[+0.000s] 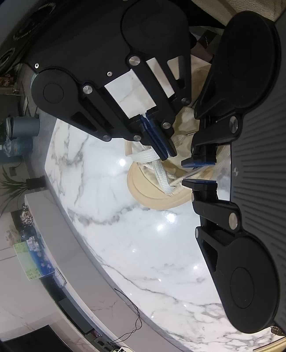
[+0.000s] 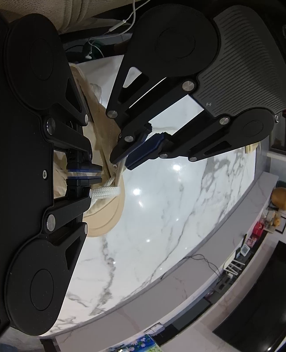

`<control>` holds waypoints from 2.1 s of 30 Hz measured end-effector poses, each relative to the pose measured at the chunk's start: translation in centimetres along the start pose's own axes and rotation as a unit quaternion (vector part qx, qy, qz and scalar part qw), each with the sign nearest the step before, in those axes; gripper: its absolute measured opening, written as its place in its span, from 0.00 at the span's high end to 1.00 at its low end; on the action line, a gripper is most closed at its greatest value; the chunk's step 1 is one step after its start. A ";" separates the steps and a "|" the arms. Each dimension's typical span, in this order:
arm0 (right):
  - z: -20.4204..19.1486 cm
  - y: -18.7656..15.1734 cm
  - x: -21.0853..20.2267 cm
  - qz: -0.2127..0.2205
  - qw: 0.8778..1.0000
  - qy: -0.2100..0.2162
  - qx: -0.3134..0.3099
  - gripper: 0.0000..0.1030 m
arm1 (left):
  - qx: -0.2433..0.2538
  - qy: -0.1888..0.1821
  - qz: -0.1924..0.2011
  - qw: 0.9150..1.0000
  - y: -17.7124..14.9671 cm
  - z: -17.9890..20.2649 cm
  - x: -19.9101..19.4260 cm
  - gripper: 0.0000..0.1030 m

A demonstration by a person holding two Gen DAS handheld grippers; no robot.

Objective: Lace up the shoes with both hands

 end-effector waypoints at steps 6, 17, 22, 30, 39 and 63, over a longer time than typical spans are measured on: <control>0.3 -0.1 0.4 -0.008 1.000 0.007 -0.016 0.99 | 0.001 -0.009 0.001 1.000 -0.1 -0.1 0.0 0.91; 0.0 0.0 0.7 -0.010 0.999 0.023 -0.038 0.99 | -0.003 -0.012 0.001 1.000 -0.5 -0.3 0.1 0.91; -0.2 0.2 -0.5 0.010 0.997 0.026 -0.075 0.98 | -0.002 -0.011 0.001 1.000 -0.5 -0.3 0.1 0.91; -2.0 -0.3 -2.1 -0.017 0.978 0.048 -0.204 0.83 | 0.006 -0.009 0.003 1.000 -0.6 -0.2 -0.1 0.91; -4.9 -2.0 0.1 -0.091 0.897 0.031 -0.432 0.80 | 0.013 -0.009 0.005 1.000 -0.7 -0.1 -0.2 0.91; -4.1 -2.5 1.2 -0.101 0.867 0.023 -0.487 0.88 | 0.011 -0.010 0.014 1.000 -1.2 0.0 -0.1 0.91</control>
Point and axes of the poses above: each gripper's, at about its wrist camera, not at the fingertips, and x roughly the way its jaws point, z to its right, y to its top, the point moved 4 cm from there along x, roughly the way its jaws point, and after that the axes turned 4 degrees about y, right-handed, at the moved point
